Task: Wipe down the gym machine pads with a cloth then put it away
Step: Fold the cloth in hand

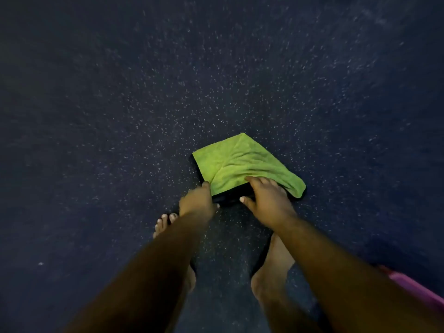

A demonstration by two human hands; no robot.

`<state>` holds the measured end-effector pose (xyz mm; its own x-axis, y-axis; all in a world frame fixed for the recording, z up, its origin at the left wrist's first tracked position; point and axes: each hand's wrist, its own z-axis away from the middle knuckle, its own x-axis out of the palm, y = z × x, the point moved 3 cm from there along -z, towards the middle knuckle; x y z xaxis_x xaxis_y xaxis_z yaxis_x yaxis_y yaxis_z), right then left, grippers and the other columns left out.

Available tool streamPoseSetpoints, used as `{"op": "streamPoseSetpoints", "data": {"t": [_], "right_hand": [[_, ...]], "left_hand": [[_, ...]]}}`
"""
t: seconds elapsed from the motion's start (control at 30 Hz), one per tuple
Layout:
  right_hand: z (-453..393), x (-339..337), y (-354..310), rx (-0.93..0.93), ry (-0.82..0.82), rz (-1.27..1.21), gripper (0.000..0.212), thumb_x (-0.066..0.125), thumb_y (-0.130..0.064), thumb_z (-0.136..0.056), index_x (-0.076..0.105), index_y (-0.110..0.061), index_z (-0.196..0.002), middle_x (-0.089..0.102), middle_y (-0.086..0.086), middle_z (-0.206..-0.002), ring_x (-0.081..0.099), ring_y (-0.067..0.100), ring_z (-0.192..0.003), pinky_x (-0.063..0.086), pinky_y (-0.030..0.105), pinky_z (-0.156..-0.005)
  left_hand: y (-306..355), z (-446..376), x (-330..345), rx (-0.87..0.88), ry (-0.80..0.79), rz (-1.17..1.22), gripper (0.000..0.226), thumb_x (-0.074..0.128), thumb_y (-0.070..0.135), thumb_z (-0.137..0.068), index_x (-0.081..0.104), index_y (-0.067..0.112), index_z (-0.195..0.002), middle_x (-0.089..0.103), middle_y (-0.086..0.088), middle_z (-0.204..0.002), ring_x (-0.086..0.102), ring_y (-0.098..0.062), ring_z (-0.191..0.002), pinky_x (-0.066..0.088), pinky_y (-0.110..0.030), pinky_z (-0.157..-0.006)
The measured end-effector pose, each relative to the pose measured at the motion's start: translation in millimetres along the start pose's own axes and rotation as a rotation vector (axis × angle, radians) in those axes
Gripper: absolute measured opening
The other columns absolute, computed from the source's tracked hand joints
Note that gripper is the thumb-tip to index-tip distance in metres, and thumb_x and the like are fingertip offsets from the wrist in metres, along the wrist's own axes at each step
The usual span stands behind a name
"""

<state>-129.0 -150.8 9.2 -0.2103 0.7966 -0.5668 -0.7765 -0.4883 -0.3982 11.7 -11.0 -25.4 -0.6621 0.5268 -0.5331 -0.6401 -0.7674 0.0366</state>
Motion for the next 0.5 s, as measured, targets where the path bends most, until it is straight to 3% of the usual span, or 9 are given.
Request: {"op": "streamPoseSetpoints", "data": {"t": [0.1,0.23,0.33,0.43,0.5], "right_hand": [[-0.8,-1.0,-7.6,-0.027,-0.019,0.013,0.066,0.062,-0.048,-0.097,0.034,-0.027,-0.154,0.046,0.000,-0.151,0.036,0.023,-0.141,0.037,0.048,-0.113],[39.1,-47.3,-48.5,-0.105,0.033,0.020,0.066,0.065,-0.038,-0.096,0.034,-0.029,-0.154,0.045,-0.004,-0.151,0.034,0.021,-0.142,0.035,0.044,-0.110],[85.8,-108.7,-90.5,-0.145,0.124,0.029,0.051,0.064,-0.029,-0.094,0.048,-0.028,-0.142,0.054,-0.003,-0.137,0.043,0.023,-0.132,0.036,0.044,-0.107],[144.5,-178.0,-128.8,-0.096,0.193,0.017,0.035,0.065,-0.027,-0.092,0.057,-0.025,-0.126,0.060,-0.003,-0.120,0.050,0.023,-0.119,0.042,0.042,-0.097],[196.9,-231.6,-160.9,-0.041,0.282,-0.020,0.025,0.065,-0.023,-0.091,0.059,-0.021,-0.115,0.062,0.000,-0.111,0.055,0.026,-0.109,0.043,0.039,-0.085]], "left_hand": [[5.6,0.8,-18.1,0.028,0.061,-0.032,0.022,0.056,0.030,-0.096,0.057,0.017,-0.114,0.068,-0.012,-0.113,0.064,-0.035,-0.103,0.045,-0.040,-0.079],[23.2,67.2,-81.7,0.291,0.241,0.042,0.033,0.047,0.037,-0.098,0.063,0.022,-0.122,0.062,-0.003,-0.116,0.053,-0.027,-0.114,0.037,-0.042,-0.095],[28.0,141.4,-148.0,0.527,0.235,0.430,0.032,0.042,0.033,-0.093,0.064,0.016,-0.109,0.059,0.000,-0.102,0.055,-0.023,-0.100,0.042,-0.038,-0.088],[16.2,224.2,-222.6,0.455,0.188,0.862,0.012,0.046,0.028,-0.093,0.058,0.032,-0.091,0.062,0.006,-0.081,0.061,-0.015,-0.076,0.050,-0.035,-0.070],[6.5,293.3,-285.0,0.430,0.227,0.946,0.013,0.047,0.027,-0.094,0.056,0.032,-0.087,0.060,0.010,-0.072,0.056,-0.007,-0.067,0.046,-0.030,-0.061]]}}
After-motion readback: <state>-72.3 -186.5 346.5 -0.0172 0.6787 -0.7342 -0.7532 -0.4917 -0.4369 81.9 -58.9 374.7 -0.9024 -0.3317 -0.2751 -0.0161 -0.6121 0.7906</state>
